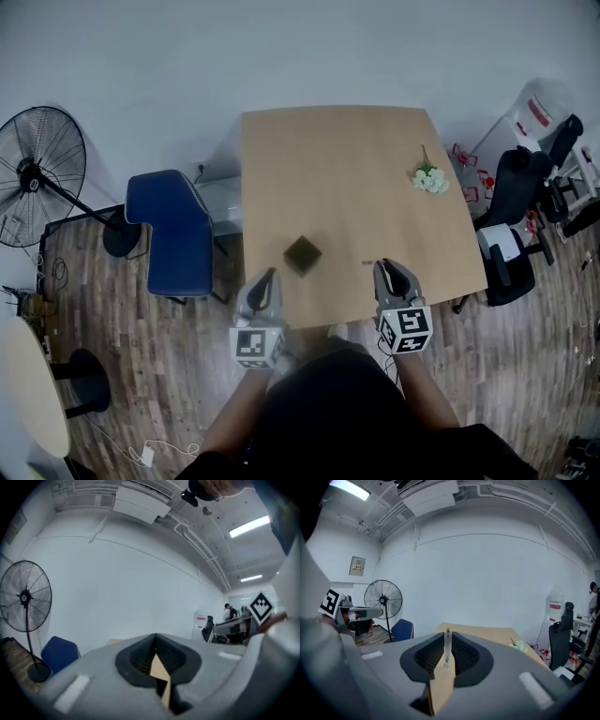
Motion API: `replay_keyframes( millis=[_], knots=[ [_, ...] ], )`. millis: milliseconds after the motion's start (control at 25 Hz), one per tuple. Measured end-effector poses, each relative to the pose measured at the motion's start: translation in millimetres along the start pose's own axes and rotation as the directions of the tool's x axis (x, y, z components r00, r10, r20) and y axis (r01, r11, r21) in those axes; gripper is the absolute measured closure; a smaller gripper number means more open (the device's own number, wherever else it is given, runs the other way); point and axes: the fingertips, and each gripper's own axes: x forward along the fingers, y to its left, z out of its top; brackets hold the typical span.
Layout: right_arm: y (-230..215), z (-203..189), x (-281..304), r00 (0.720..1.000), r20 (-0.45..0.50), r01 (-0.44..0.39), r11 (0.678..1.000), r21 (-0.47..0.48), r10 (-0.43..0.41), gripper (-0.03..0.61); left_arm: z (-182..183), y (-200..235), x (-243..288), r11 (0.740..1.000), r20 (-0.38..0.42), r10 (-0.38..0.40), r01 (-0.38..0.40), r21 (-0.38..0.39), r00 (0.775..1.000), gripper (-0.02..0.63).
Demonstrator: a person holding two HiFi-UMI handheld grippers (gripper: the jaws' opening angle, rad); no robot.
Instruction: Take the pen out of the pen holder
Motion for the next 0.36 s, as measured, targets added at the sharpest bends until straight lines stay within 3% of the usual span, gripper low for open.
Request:
replay_keyframes(
  millis=[360],
  knots=[
    [-10.6,1.3,6.8,1.000,-0.005,-0.022,1.000,-0.001,0.022,0.526,-1.9,-1.6,9.5,1.000,-0.010,0.023,-0.023,0.007,1.000,0.611]
  ],
)
